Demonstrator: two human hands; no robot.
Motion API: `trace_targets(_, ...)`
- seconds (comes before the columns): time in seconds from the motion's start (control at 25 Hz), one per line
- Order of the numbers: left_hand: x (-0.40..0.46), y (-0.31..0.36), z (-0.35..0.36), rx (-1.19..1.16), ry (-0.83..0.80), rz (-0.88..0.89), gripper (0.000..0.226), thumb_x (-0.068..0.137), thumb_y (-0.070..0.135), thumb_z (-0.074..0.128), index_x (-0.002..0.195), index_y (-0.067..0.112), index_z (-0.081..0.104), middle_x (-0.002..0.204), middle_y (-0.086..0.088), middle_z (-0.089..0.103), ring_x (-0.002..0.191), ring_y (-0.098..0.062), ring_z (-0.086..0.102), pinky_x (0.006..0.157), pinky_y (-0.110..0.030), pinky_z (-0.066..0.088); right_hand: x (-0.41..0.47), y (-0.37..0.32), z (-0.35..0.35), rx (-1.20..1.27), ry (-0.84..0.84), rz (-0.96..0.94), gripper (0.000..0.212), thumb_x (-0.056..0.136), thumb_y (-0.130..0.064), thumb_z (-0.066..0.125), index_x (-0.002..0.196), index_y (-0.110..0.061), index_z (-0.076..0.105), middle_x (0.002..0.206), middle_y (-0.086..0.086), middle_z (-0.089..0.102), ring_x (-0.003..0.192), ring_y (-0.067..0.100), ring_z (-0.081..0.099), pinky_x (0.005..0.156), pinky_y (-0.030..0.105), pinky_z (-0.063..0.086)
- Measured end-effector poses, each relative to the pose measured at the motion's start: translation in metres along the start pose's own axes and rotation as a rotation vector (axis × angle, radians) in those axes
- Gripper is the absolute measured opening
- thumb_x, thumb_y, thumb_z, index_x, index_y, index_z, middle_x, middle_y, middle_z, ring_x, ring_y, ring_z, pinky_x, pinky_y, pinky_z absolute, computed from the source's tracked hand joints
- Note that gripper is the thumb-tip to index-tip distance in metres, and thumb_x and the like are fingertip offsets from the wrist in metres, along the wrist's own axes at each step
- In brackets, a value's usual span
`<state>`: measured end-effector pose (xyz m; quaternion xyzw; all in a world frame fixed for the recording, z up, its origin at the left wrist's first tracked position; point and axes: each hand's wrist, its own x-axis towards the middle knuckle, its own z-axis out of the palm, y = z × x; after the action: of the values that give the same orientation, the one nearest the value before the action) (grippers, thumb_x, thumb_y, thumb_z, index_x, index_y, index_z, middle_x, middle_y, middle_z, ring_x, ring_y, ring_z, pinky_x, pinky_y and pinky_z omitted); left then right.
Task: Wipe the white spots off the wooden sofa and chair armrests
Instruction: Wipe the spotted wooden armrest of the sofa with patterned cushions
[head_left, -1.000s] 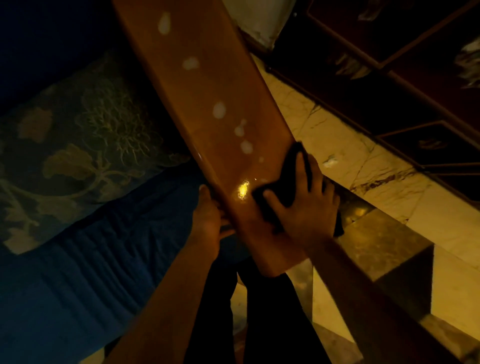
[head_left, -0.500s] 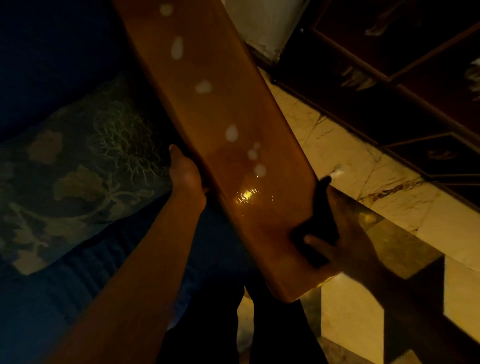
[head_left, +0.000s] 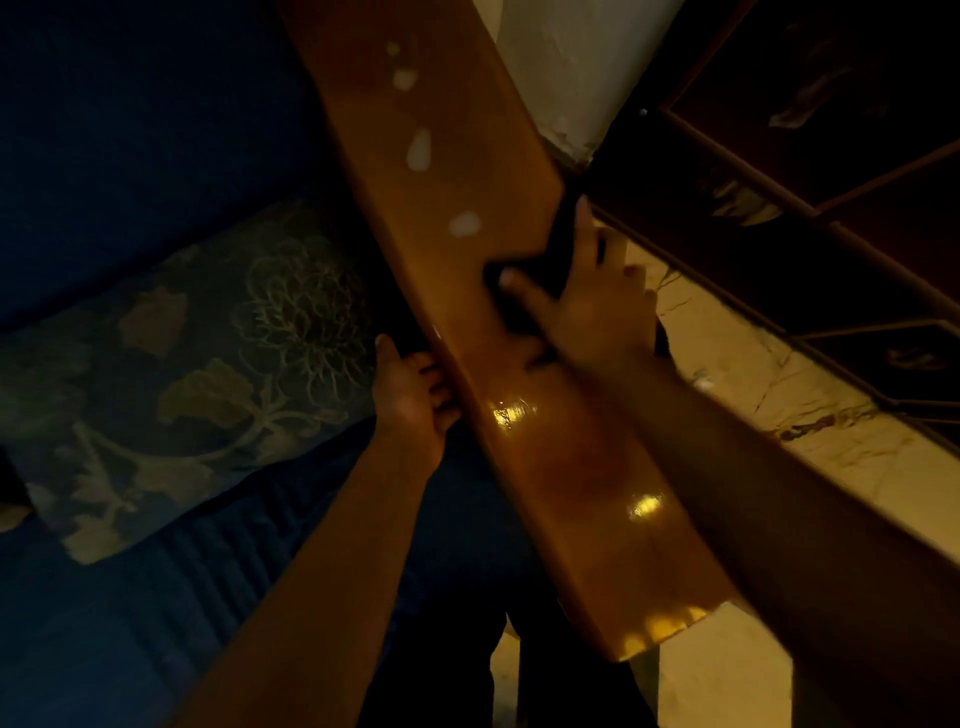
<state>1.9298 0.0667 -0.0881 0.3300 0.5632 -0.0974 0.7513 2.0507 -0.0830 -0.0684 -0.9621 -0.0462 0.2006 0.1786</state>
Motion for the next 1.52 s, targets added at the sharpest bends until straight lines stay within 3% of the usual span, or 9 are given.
trace_targets(0.16, 0.002, 0.007, -0.009, 0.020, -0.024, -0.024, 0.078, 0.098, 0.071, 0.023, 0.131, 0.009, 0.059, 0.112, -0.013, 0.071, 0.102, -0.028, 0.069, 0.082, -0.047, 0.053, 0.057, 0.023, -0.027, 0.710, -0.090, 0.278, 0.064, 0.103, -0.055, 0.047, 0.150, -0.012, 0.048, 0.145, 0.011, 0.058, 0.136, 0.031, 0.054, 0.095, 0.030, 0.050)
trace_targets(0.32, 0.002, 0.005, -0.012, 0.024, -0.047, -0.061, 0.072, 0.099, 0.071, 0.025, 0.123, 0.013, 0.061, 0.111, -0.013, 0.072, 0.102, -0.028, 0.070, 0.078, -0.045, 0.055, -0.059, 0.074, -0.019, 0.373, -0.093, 0.002, 0.062, 0.105, -0.055, 0.043, 0.162, -0.035, 0.025, 0.165, 0.000, 0.037, 0.140, 0.029, 0.048, 0.101, 0.044, 0.054)
trace_targets(0.48, 0.001, 0.008, -0.008, 0.006, -0.040, -0.104, 0.073, 0.099, 0.071, 0.023, 0.122, 0.012, 0.060, 0.108, -0.013, 0.071, 0.101, -0.028, 0.068, 0.075, -0.044, 0.052, -0.143, 0.054, 0.030, -0.424, -0.021, -0.397, 0.103, 0.085, -0.085, 0.042, 0.165, -0.028, 0.010, 0.174, 0.011, 0.001, 0.155, 0.053, -0.001, 0.121, 0.070, 0.007)
trace_targets(0.64, 0.005, 0.019, -0.015, 0.043, -0.036, -0.083, 0.078, 0.100, 0.069, 0.017, 0.127, 0.011, 0.061, 0.138, -0.018, 0.061, 0.124, -0.033, 0.059, 0.093, -0.040, 0.045, -0.093, -0.045, 0.059, -0.437, 0.055, -0.440, 0.113, 0.079, -0.060, 0.072, 0.165, -0.027, 0.007, 0.174, 0.011, 0.001, 0.154, 0.056, -0.006, 0.121, 0.074, 0.003)
trace_targets(0.84, 0.020, 0.066, -0.023, -0.066, -0.033, 0.021, 0.074, 0.100, 0.070, 0.022, 0.120, 0.013, 0.065, 0.117, -0.013, 0.073, 0.107, -0.028, 0.069, 0.078, -0.042, 0.055, -0.004, -0.131, 0.075, -0.392, 0.172, -0.288, 0.081, 0.102, -0.035, 0.048, 0.165, -0.023, -0.002, 0.174, 0.012, -0.005, 0.153, 0.056, -0.009, 0.122, 0.072, 0.003)
trace_targets(1.0, 0.020, 0.080, -0.013, -0.058, -0.065, 0.067, 0.067, 0.099, 0.070, 0.025, 0.121, 0.020, 0.064, 0.106, -0.009, 0.080, 0.101, -0.026, 0.074, 0.080, -0.044, 0.058, 0.037, -0.160, 0.063, -0.369, 0.166, -0.344, 0.075, 0.105, -0.041, 0.044, 0.165, -0.021, 0.005, 0.174, 0.010, 0.001, 0.156, 0.048, -0.007, 0.126, 0.063, 0.000)
trace_targets(1.16, 0.018, 0.076, -0.007, -0.065, -0.071, 0.053, 0.076, 0.099, 0.071, 0.021, 0.134, 0.014, 0.058, 0.127, -0.015, 0.068, 0.113, -0.031, 0.066, 0.103, -0.054, 0.049, -0.033, -0.082, 0.051, -0.266, 0.181, -0.403, 0.077, 0.101, -0.058, 0.043, 0.165, -0.022, 0.017, 0.174, 0.007, 0.010, 0.160, 0.037, 0.000, 0.128, 0.057, 0.004)
trace_targets(1.28, 0.023, 0.077, -0.002, -0.054, -0.054, 0.035, 0.075, 0.099, 0.070, 0.021, 0.126, 0.013, 0.062, 0.119, -0.015, 0.069, 0.108, -0.031, 0.066, 0.089, -0.050, 0.052, -0.106, -0.015, 0.053, -0.393, 0.160, -0.379, 0.100, 0.085, -0.076, 0.050, 0.165, -0.027, 0.014, 0.174, 0.008, 0.006, 0.158, 0.044, -0.002, 0.125, 0.066, 0.008)
trace_targets(1.52, 0.048, 0.112, 0.018, -0.074, 0.011, 0.058, 0.067, 0.101, 0.067, 0.024, 0.112, 0.017, 0.068, 0.110, -0.009, 0.075, 0.100, -0.026, 0.070, 0.087, -0.042, 0.053, 0.050, -0.088, 0.026, -0.388, 0.164, -0.488, 0.111, 0.075, -0.097, 0.034, 0.164, -0.033, 0.018, 0.173, 0.011, 0.010, 0.154, 0.055, 0.000, 0.119, 0.075, 0.004)
